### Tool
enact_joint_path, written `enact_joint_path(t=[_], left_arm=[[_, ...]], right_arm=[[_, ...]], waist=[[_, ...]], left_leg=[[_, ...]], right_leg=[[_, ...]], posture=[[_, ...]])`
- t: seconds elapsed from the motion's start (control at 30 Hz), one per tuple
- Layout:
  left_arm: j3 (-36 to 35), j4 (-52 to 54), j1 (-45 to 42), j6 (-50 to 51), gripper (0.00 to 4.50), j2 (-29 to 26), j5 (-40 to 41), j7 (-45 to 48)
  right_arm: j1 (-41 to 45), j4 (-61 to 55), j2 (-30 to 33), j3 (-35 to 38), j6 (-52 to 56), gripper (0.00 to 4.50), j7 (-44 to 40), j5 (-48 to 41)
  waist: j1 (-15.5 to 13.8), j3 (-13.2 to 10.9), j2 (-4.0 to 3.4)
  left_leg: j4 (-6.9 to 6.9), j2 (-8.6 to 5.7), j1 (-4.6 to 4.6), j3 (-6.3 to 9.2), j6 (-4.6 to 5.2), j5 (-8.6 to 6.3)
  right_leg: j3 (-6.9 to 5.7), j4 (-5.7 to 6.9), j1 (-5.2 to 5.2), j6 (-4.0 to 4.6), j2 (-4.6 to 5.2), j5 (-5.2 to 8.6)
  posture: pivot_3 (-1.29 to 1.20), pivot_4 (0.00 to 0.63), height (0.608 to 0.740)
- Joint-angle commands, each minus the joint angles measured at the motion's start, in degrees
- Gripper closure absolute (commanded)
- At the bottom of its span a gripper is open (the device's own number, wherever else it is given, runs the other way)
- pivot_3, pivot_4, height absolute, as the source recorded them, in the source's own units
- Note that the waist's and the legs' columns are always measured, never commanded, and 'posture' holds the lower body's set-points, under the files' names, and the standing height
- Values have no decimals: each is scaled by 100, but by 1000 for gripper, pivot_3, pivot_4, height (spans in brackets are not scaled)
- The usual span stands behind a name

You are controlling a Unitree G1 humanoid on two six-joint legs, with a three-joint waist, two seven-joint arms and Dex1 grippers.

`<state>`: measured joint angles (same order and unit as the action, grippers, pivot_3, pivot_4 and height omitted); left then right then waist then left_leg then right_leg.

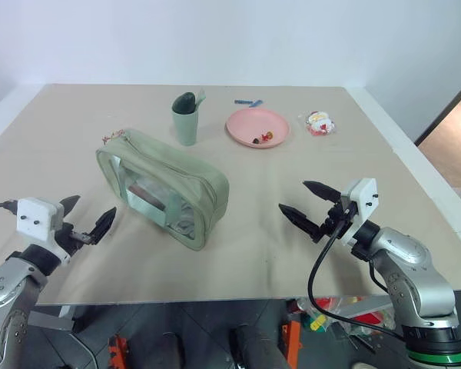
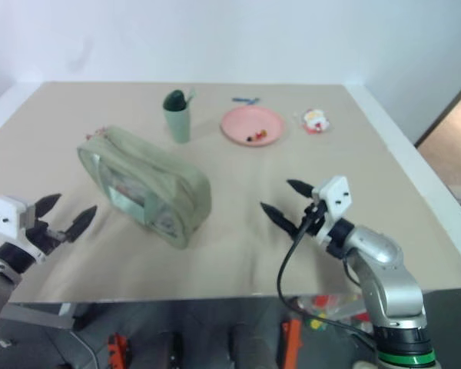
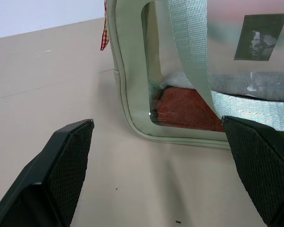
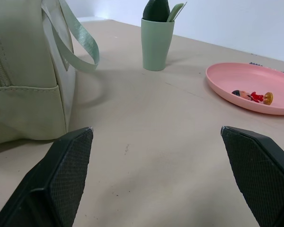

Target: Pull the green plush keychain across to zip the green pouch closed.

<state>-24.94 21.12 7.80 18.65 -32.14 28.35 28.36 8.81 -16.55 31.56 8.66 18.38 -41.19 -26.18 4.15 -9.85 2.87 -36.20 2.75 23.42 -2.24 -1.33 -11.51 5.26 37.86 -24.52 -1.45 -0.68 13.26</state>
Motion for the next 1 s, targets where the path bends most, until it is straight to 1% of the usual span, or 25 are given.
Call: enact_joint_path(t=[0.03, 0.2, 0.3, 0.37, 0.43, 0.5, 0.6, 0.67, 0.73, 0.83, 0.87, 0.97, 1.0], left_arm=[[-39, 339, -109, 115, 28, -54, 86, -62], [0, 396, -139, 255, 28, -61, 369, 175], [-39, 363, -55, 224, 28, -113, 579, 558], [-100, 538, 100, 351, 28, -309, 893, 1016], [-160, 828, 250, 611, 28, -607, 1355, 1497], [-185, 1098, 301, 933, 28, -966, 1820, 1849], [-86, 1452, 251, 1372, 28, -1431, 2339, 2128], [3, 1670, 49, 1620, 28, -1605, 2735, 2076], [129, 1830, -225, 1805, 28, -1724, 2974, 1949], [330, 1934, -527, 1898, 28, -1790, 2975, 1808], [412, 1956, -628, 1909, 28, -1748, 2980, 1730], [538, 2039, -718, 1937, 28, -1683, 2980, 1575], [544, 2054, -716, 1942, 0, -1684, 2983, 1555]], right_arm=[[31, -194, 82, 54, 36, 22, 6, -42], [6, -278, 62, 17, 111, 22, 36, -26], [52, -312, 73, 8, 167, 22, -16, -87], [304, -495, 166, 34, 508, 22, -86, -383], [831, -708, 294, 0, 1040, 22, -163, -825], [1648, -769, 227, -200, 1717, 22, -51, -1275], [2557, -566, -204, -639, 2242, 22, 248, -1405], [2872, -348, -558, -855, 2344, 22, 374, -1391], [2964, -125, -759, -1083, 2279, 22, 300, -1250], [2919, 147, -842, -1374, 2093, 22, 80, -1004], [2879, 296, -884, -1471, 2016, 22, 29, -911], [2763, 610, -957, -1633, 1891, 22, -80, -713], [2746, 644, -968, -1635, 1864, 569, -117, -689]], waist=[[0, 0, 0], [-1, 0, 0], [2, 0, 0], [5, 0, 0], [36, -5, -4], [58, -10, -3], [67, -9, 1], [65, -4, 8], [25, -4, 9], [8, -5, 6], [8, -5, 6], [7, -5, 7], [7, -5, 6]], left_leg=[[0, 0, 0, 0, 0, 0], [0, -1, 0, -1, 0, 0], [0, 0, -1, -1, 0, 0], [0, 1, -1, 1, 0, 0], [0, 4, 0, -5, 0, 0], [-1, 5, 1, -11, 0, 0], [-4, 4, -1, -13, 4, 3], [-4, 10, -2, -4, 4, 3], [-3, 14, 10, 3, 4, 3], [-4, 7, 56, 4, 4, 4], [-5, 3, 71, 3, 3, 3], [-7, -2, 81, 4, 5, -5], [-7, -2, 81, 5, 10, -9]], right_leg=[[0, 0, 0, 0, 0, 0], [0, 0, 2, -1, 1, 0], [-1, 0, 2, 0, -2, 0], [-2, 1, 2, 0, -3, 0], [5, 3, -8, 4, -3, -2], [22, 17, -28, 5, -1, -5], [28, 22, -38, 8, -11, -20], [20, 21, -34, 16, -24, -16], [7, 22, -36, 23, -25, -9], [-2, 22, -66, 10, -14, -5], [-1, 22, -76, -14, -10, -14], [-2, 20, -79, -30, -5, -15], [-2, 21, -79, -29, -5, -14]], posture=[[0, 150, 740], [0, 150, 740], [0, 150, 740], [0, 150, 740], [0, 150, 740], [0, 150, 740], [0, 150, 740], [0, 150, 740], [0, 150, 740], [0, 150, 740], [0, 150, 740], [0, 150, 740], [0, 150, 740]])
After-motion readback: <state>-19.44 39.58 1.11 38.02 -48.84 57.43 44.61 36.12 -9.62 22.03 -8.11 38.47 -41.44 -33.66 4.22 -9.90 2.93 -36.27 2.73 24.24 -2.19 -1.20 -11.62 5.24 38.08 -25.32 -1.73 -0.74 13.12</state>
